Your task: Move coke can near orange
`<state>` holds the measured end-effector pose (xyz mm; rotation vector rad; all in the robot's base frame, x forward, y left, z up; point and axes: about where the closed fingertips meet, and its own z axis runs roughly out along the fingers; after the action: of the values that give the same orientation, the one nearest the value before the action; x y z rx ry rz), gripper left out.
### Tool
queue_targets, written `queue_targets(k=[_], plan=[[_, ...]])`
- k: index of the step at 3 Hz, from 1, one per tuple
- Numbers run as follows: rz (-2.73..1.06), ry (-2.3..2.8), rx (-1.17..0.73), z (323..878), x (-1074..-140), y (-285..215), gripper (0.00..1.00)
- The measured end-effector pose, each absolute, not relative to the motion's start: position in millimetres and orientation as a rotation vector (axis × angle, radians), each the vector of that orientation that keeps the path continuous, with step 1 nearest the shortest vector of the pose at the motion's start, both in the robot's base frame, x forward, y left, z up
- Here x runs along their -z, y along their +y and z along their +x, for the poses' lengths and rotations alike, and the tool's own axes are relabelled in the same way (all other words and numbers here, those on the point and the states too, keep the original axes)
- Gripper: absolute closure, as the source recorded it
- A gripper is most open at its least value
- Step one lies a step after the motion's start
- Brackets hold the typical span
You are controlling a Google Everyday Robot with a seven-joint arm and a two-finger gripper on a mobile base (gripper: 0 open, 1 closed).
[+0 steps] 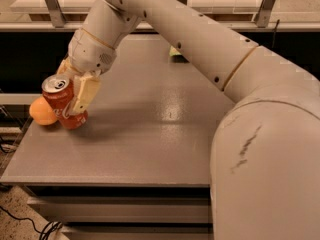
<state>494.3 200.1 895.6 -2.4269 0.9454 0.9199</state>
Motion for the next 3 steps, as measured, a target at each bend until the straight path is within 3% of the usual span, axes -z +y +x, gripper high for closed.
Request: queue_targets(k=[2,3], plan=[[-2.427,0.957,-0.92,497.0,-894.6,197.3,0.12],[-2.426,0.958,-0.923,497.3,-894.5,197.0,0.0]])
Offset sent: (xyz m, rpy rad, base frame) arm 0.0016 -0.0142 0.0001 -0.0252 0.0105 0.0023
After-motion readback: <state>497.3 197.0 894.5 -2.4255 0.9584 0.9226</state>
